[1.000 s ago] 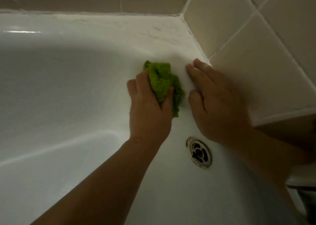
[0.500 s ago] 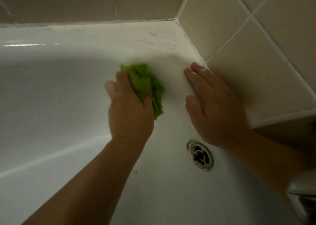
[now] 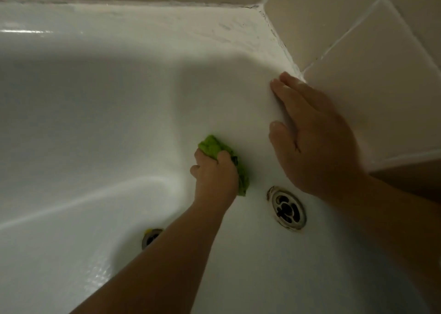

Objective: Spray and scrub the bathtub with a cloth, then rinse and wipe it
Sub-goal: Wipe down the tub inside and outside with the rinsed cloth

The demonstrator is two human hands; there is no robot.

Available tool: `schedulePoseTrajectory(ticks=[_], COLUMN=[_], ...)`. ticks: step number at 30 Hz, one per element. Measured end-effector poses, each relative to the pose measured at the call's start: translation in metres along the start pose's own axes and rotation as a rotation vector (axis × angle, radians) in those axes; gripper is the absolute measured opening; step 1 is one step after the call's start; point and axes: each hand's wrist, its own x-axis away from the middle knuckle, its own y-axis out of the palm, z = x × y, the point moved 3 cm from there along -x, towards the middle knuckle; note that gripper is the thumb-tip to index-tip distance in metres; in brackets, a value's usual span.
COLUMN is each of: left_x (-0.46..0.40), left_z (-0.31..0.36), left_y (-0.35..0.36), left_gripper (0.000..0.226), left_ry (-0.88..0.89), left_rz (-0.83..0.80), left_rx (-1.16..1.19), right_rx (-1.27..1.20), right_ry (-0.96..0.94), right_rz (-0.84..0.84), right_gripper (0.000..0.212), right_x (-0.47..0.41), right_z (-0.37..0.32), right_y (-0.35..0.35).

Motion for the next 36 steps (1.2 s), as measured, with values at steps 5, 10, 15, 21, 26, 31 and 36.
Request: schedulePoseTrajectory(ticks=[5,10,15,21,26,31,36], left_x=[-0.002,-0.024,-0.010,-0.057,-0.049,-0.051,-0.087], left_z=[-0.006,-0.033,-0.038,-0.031,-0.089,-0.052,-0.080], left_y=[-0.028,-0.041,-0.028,-0.064,-0.023,-0.044,-0.064], left_gripper=[0.029,0.033,0.034,0.037,0.029,0.030,0.027], left_ry=[0.293,0.159,0.215,0.247,-0.198,0.216,0.120], left_rz=[0.019,0.134,-0.078,0.205,-0.155,0.132,0.208], left_rx=[0.154,0.296,0.267,0.217,-0.106,0.119,-0.030], right_rx=[-0.006,-0.014,-0.051,-0.029,-0.004,0.008,0.020], right_ry=[-0.001,0.018,0.015,0.040,0.057,0.063,0.049], right_rz=[-0.021,-0.048,-0.037,-0.037,-0.050,-0.063,-0.049], right_gripper=[0.061,0.063,0.064,0.067,0.075,0.078,0.078], right_x=[-0.001,-0.001,-0.001,0.000,0.000,0.000,-0.001], right_z=[0.001,0.000,-0.001,0.001,0.002,0.004,0.003], right_y=[-0.001,-0.002,-0.004,-0.003,-0.001,0.001,-0.001])
